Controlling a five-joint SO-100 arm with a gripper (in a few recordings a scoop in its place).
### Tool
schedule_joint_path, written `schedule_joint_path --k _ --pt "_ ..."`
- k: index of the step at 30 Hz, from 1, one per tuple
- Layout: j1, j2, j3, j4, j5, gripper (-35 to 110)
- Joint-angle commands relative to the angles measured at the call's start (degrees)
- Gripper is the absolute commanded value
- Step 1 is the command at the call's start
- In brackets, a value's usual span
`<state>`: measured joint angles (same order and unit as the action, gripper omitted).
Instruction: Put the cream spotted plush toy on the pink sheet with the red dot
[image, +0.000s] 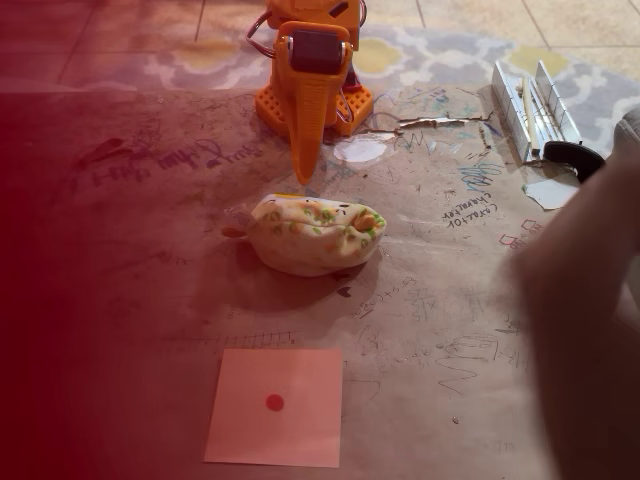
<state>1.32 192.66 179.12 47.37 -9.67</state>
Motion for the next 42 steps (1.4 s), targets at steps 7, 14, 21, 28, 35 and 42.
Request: schedule_joint_path --k 7,14,21,28,35,42 --pt "0.0 0.7 -1.14 -0.26 -0.44 0" --pt "0.7 0.7 -1.14 -0.35 0.35 0" --pt "0.7 0.7 -1.14 -0.35 0.35 0" --pt "0.62 0.7 -1.14 -0.35 0.35 0" --pt "0.26 0.7 -1.14 -0.35 -0.09 0" --pt "0.09 0.7 -1.14 -0.35 -0.35 0"
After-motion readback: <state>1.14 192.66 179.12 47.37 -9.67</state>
